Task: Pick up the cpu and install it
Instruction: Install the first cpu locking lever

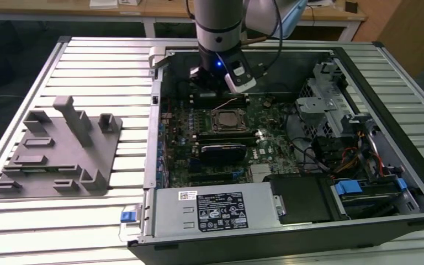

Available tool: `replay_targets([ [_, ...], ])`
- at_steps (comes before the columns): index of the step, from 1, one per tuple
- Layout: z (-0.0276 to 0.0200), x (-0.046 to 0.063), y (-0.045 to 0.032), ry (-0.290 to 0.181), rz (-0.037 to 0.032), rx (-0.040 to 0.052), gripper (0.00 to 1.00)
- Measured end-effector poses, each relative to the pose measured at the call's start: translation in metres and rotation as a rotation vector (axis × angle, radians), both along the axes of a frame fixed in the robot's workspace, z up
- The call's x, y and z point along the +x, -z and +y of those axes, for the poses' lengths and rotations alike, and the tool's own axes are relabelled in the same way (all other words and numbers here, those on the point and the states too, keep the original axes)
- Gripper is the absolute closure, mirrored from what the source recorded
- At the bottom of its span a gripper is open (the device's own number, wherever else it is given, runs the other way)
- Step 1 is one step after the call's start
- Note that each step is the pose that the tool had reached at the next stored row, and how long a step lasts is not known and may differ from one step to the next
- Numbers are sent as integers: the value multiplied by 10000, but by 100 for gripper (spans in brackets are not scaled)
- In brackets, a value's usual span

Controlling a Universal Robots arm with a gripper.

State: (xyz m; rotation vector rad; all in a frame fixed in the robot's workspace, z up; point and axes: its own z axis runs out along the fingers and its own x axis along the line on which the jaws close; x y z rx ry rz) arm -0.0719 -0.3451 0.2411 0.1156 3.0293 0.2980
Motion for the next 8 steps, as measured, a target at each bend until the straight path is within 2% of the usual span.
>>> replay_targets([
  [4, 1, 6, 19, 48, -146, 0, 89],
  [8, 2, 12, 41, 99, -241, 1, 89],
])
